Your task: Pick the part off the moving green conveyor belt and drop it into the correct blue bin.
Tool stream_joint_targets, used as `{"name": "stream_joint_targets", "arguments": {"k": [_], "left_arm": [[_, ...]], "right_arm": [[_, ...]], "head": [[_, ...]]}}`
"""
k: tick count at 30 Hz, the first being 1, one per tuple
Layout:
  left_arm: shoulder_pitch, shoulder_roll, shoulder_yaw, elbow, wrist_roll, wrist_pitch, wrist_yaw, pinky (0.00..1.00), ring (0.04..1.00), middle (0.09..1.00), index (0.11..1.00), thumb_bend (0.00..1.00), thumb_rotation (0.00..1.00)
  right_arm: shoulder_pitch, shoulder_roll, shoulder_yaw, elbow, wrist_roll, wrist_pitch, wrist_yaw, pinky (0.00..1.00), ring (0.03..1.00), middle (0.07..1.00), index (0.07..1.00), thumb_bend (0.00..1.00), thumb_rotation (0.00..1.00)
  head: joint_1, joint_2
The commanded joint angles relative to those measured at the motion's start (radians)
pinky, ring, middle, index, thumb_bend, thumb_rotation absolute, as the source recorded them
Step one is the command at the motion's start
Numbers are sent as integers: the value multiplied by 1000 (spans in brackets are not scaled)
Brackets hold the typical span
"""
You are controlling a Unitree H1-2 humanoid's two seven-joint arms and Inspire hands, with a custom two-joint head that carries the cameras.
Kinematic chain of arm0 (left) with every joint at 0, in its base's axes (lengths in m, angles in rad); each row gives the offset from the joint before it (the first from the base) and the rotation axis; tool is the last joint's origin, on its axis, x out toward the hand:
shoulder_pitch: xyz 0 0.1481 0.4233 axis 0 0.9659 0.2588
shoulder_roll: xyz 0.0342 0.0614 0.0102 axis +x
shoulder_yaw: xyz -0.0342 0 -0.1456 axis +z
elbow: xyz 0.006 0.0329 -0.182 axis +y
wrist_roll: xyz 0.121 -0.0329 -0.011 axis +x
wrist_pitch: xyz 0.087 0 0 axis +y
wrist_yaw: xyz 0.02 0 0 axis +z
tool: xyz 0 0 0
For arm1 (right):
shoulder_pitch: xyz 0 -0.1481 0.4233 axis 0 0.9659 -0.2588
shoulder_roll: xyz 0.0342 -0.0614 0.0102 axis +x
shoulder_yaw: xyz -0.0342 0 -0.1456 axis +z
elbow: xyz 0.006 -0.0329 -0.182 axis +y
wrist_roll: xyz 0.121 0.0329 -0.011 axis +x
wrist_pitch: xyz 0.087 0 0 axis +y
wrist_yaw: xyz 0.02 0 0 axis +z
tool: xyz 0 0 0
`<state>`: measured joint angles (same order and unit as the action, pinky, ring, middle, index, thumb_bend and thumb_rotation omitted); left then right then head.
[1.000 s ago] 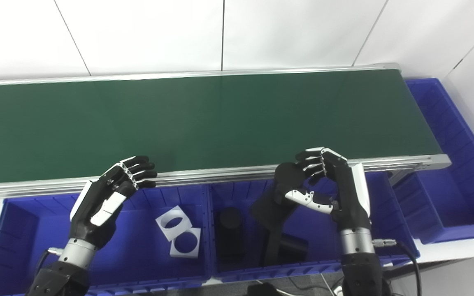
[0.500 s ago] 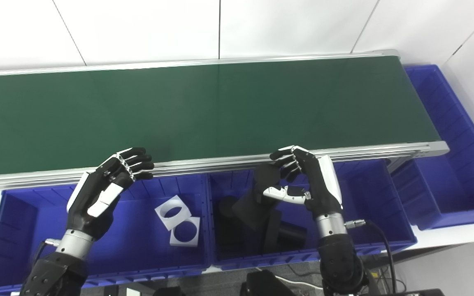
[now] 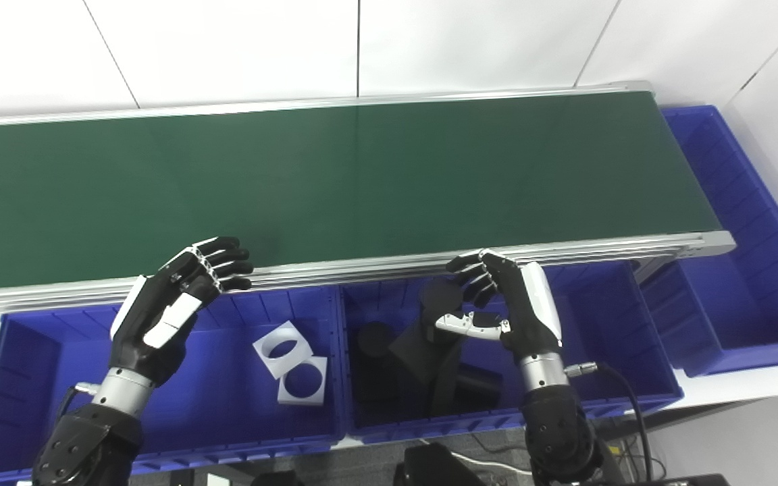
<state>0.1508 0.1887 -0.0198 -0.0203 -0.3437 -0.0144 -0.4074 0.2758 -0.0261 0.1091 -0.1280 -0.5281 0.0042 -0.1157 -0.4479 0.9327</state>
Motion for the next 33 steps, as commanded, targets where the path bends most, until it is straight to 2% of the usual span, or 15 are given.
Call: {"name": "stream_joint_targets", "arguments": {"k": [1, 8, 13, 14, 15, 16, 17, 18, 19, 21, 24, 26, 27, 33], "left_arm": [[-22, 9, 10, -20, -17, -19, -12, 637, 691, 723, 725, 798, 534], [-24, 10, 12, -16, -19, -22, -16, 634, 688, 712, 720, 803, 536], [-23, 9, 12, -20, -19, -14, -16, 636, 688, 713, 721, 817, 537], [-23, 8, 12, -20, -20, -14, -15, 636, 688, 713, 721, 820, 533], [-24, 7, 11, -20, -18, -15, -14, 637, 687, 712, 720, 820, 532], [-24, 6, 11, -18, -16, -17, -14, 638, 686, 710, 719, 816, 535], [-24, 5, 10, -18, -15, -19, -13, 638, 686, 709, 719, 813, 537], [-24, 5, 10, -17, -14, -20, -13, 635, 684, 708, 718, 810, 536], [-24, 4, 10, -18, -14, -20, -12, 635, 684, 708, 717, 810, 536], [-24, 3, 10, -17, -12, -22, -11, 635, 688, 708, 717, 810, 539], [-25, 1, 8, -16, -13, -21, -12, 650, 695, 714, 721, 801, 535], [-25, 0, 7, -13, -11, -23, -13, 650, 693, 713, 722, 800, 535], [-26, -1, 5, -10, -8, -26, -13, 650, 694, 712, 726, 800, 540], [-26, -5, -4, -5, 7, -37, -13, 650, 698, 714, 727, 801, 548]], "right_arm": [[-14, -1, 7, -21, -7, -3, -11, 334, 422, 481, 563, 494, 0], [-8, -5, 16, -36, -6, 5, 1, 327, 419, 483, 568, 493, 0], [-3, -20, 24, -65, 21, 48, 62, 319, 426, 501, 572, 492, 0], [-3, -26, 28, -72, 23, 58, 78, 367, 418, 502, 560, 505, 0], [-3, -36, 34, -79, 25, 68, 99, 391, 463, 488, 541, 516, 1], [-4, -47, 41, -84, 25, 76, 117, 439, 532, 588, 553, 574, 94], [-6, -59, 50, -91, 16, 89, 137, 462, 563, 628, 621, 682, 140], [-8, -70, 59, -97, 8, 101, 154, 519, 625, 690, 699, 785, 255], [-10, -81, 68, -104, -1, 111, 169, 527, 634, 697, 708, 796, 269], [-12, -96, 79, -113, -8, 123, 187, 613, 708, 759, 770, 858, 397], [-13, -107, 84, -120, 0, 133, 205, 703, 780, 824, 828, 916, 507], [-13, -112, 84, -120, 13, 131, 211, 714, 789, 833, 839, 927, 523], [-14, -114, 83, -119, 23, 129, 216, 727, 812, 854, 867, 973, 554], [-12, -124, 76, -118, 65, 122, 230, 745, 839, 882, 899, 1000, 591]], "head": [[1, -1], [0, 0], [2, -1], [2, -1], [2, -2], [3, -4], [3, -4], [3, -5], [3, -5], [4, -7], [6, -11], [9, -16], [11, -20], [20, -30]]}}
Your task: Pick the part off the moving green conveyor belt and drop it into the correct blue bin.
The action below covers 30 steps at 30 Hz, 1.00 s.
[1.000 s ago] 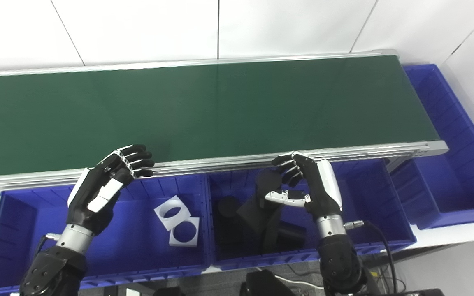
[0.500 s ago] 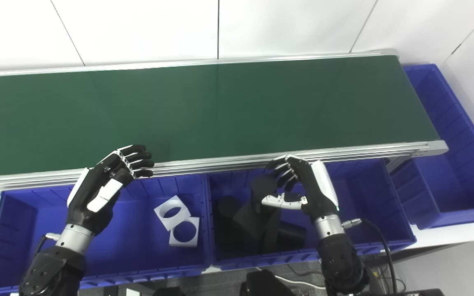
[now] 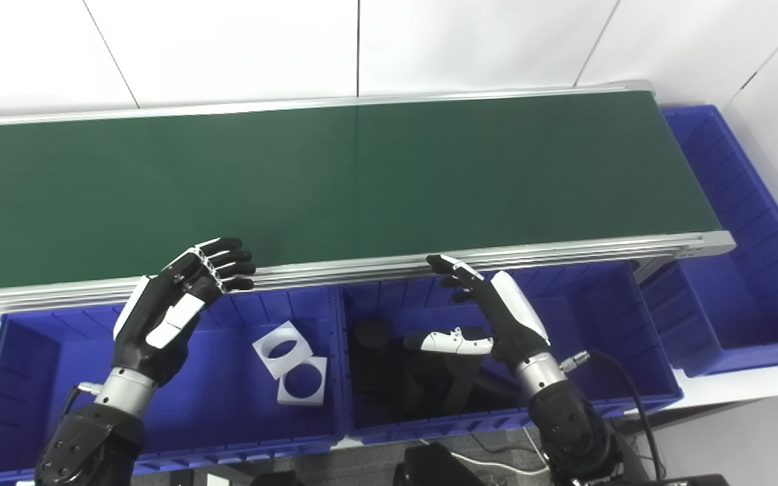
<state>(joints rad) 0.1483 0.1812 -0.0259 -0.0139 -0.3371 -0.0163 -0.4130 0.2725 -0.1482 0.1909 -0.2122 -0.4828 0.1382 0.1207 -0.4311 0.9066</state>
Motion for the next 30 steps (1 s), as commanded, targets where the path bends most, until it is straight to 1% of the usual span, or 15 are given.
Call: {"name": "stream_joint_targets", "arguments": {"k": [1, 5, 8, 9, 10, 12, 15, 19, 23, 25, 26, 27, 28, 29, 30], "left_arm": [[-22, 2, 1, -12, 2, -34, -6, 650, 697, 714, 727, 801, 548], [-19, -3, -2, -12, 4, -37, -8, 660, 704, 716, 730, 778, 542], [-14, -4, -6, -15, 11, -39, -6, 668, 708, 718, 732, 774, 543], [-12, -5, -8, -16, 12, -40, -6, 670, 710, 721, 732, 771, 544], [-11, -7, -9, -13, 12, -42, -7, 671, 711, 721, 731, 769, 545], [-11, -11, -12, -7, 12, -48, -9, 672, 712, 723, 732, 766, 547], [-7, -17, -19, -5, 14, -55, -11, 660, 710, 725, 735, 772, 546], [6, -30, -32, -6, 32, -72, -4, 653, 708, 725, 737, 777, 546], [24, -44, -45, -13, 59, -91, 9, 656, 705, 721, 737, 797, 547], [36, -52, -51, -13, 81, -108, 18, 649, 703, 719, 738, 793, 549], [41, -54, -54, -14, 88, -114, 21, 646, 702, 717, 737, 791, 553], [47, -57, -58, -11, 96, -124, 22, 642, 701, 717, 739, 780, 554], [52, -59, -61, -12, 101, -129, 25, 640, 702, 718, 740, 775, 555], [58, -62, -64, -11, 108, -137, 27, 644, 705, 720, 741, 776, 559], [63, -64, -67, -11, 113, -143, 29, 644, 706, 724, 743, 773, 566]], "right_arm": [[-8, -1, -8, -31, 27, -17, -10, 748, 840, 883, 899, 1000, 593], [-1, 6, -18, -25, 54, -47, -31, 746, 830, 872, 894, 1000, 586], [8, 21, -19, -29, 79, -97, -64, 741, 818, 862, 887, 1000, 575], [9, 24, -16, -31, 82, -109, -73, 722, 804, 851, 880, 995, 572], [11, 27, -11, -33, 86, -125, -80, 715, 800, 848, 877, 992, 571], [11, 32, 0, -36, 92, -154, -89, 702, 786, 835, 867, 965, 586], [7, 40, 18, -41, 103, -184, -94, 687, 765, 813, 843, 890, 626], [4, 53, 37, -44, 139, -209, -86, 678, 758, 798, 827, 846, 644], [-4, 86, 56, -22, 226, -251, -79, 661, 736, 785, 816, 816, 589], [-6, 94, 63, 1, 242, -278, -81, 654, 730, 781, 815, 812, 592], [-8, 97, 64, 12, 246, -288, -83, 654, 730, 779, 814, 811, 593], [-7, 97, 65, 24, 248, -301, -85, 651, 727, 777, 810, 806, 594], [-10, 97, 65, 36, 248, -315, -87, 647, 724, 775, 809, 797, 599], [-10, 96, 65, 47, 248, -329, -89, 643, 720, 771, 806, 783, 602], [-10, 96, 64, 54, 248, -339, -91, 639, 714, 767, 803, 757, 599]], "head": [[4, -5], [18, -16], [40, -29], [40, -29], [55, -39], [74, -49], [98, -61], [162, -96], [202, -119], [236, -143], [236, -143], [258, -160], [258, -160], [282, -178], [282, -178]]}}
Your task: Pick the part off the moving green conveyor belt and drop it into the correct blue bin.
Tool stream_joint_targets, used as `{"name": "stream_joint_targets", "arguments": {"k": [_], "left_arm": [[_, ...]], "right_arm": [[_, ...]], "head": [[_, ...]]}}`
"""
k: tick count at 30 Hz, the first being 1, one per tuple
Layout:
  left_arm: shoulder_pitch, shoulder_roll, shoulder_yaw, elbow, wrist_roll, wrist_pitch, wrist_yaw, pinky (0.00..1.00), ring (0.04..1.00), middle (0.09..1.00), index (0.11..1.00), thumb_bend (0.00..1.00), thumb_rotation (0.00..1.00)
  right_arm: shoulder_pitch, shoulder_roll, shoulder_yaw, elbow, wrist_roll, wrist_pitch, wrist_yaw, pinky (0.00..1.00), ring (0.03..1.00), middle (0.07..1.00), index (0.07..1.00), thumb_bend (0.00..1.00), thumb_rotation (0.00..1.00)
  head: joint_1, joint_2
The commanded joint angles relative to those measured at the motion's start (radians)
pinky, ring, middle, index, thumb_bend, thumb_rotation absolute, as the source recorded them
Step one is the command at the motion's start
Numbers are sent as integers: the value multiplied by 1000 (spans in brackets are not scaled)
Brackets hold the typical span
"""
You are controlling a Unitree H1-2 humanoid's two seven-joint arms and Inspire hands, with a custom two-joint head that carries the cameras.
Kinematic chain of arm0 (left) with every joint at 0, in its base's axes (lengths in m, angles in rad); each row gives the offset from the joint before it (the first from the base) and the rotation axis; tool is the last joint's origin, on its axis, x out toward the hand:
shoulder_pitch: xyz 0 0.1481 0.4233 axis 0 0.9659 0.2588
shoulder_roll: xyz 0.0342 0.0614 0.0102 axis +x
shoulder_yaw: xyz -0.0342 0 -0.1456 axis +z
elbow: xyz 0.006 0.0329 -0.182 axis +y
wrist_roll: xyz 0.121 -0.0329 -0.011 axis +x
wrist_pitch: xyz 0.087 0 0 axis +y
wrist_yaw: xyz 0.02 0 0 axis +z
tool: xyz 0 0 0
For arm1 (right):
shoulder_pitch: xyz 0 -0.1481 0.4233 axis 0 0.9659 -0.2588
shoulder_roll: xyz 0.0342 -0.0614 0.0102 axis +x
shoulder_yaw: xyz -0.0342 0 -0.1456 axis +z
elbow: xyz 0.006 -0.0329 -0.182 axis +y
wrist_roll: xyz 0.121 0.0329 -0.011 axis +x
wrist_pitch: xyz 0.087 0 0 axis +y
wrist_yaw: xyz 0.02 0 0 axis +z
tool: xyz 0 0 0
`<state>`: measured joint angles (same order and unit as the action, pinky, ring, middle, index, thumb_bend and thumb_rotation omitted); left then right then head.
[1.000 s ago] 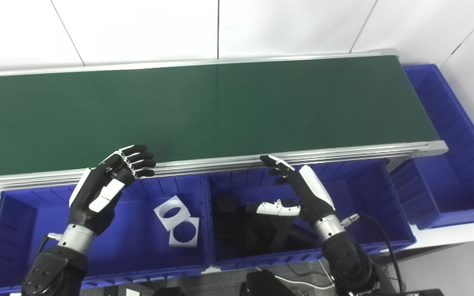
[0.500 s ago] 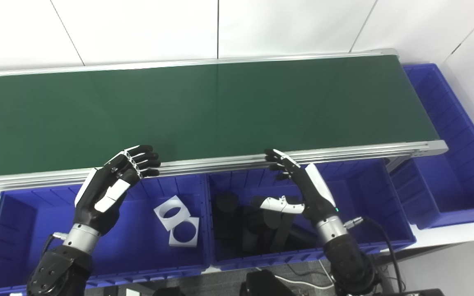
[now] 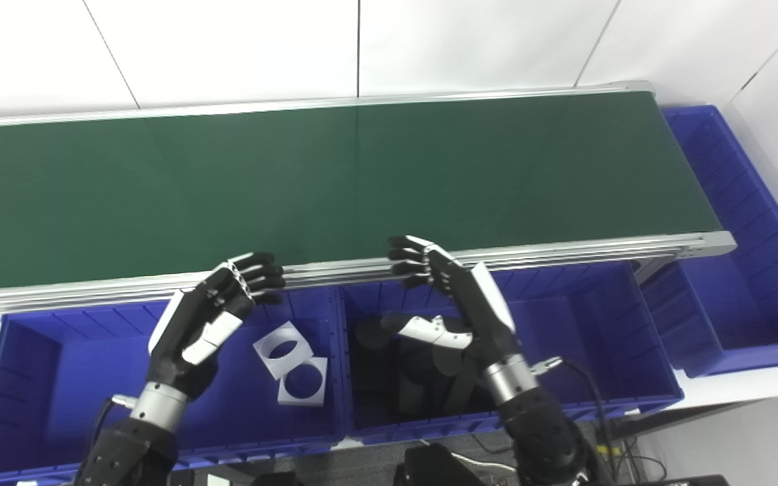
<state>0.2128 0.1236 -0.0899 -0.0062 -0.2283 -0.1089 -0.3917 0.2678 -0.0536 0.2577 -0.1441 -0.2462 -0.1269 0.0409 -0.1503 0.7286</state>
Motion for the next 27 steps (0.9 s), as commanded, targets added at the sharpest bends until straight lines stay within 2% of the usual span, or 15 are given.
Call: {"name": "stream_joint_targets", "arguments": {"k": [1, 2, 6, 10, 15, 18, 21, 27], "left_arm": [[6, -9, -6, -19, 14, -58, 10, 645, 706, 725, 743, 773, 569], [15, -12, -9, -21, 23, -64, 14, 647, 710, 732, 749, 771, 576], [41, -23, -19, -13, 48, -103, 28, 637, 716, 740, 752, 765, 580], [63, -28, -27, -12, 59, -115, 32, 644, 732, 759, 765, 764, 578], [88, -37, -36, -8, 70, -135, 44, 672, 744, 767, 787, 690, 533], [98, -42, -39, 1, 76, -153, 53, 675, 742, 761, 783, 716, 538], [104, -41, -43, 9, 82, -174, 55, 671, 743, 763, 783, 698, 538], [100, -32, -49, 8, 94, -162, 61, 665, 748, 768, 786, 700, 543]], "right_arm": [[-9, 0, -3, -3, 13, -87, -11, 638, 712, 765, 802, 748, 598], [-13, 0, -5, 8, 18, -98, -10, 629, 702, 755, 800, 715, 607], [-33, 1, -8, 48, 48, -144, -3, 625, 698, 751, 804, 692, 632], [-64, 15, -9, 109, 89, -210, -1, 629, 697, 745, 792, 669, 614], [-100, 24, -10, 208, 119, -285, 5, 634, 695, 740, 787, 629, 573], [-107, 20, -8, 253, 133, -310, 17, 650, 712, 755, 799, 641, 576], [-102, 18, -7, 279, 126, -328, 19, 654, 716, 759, 805, 651, 577], [-96, 8, -10, 309, 125, -340, 17, 663, 722, 768, 817, 644, 554]], "head": [[29, -20], [40, -28], [92, -66], [127, -92], [174, -128], [185, -136], [192, -141], [180, -128]]}}
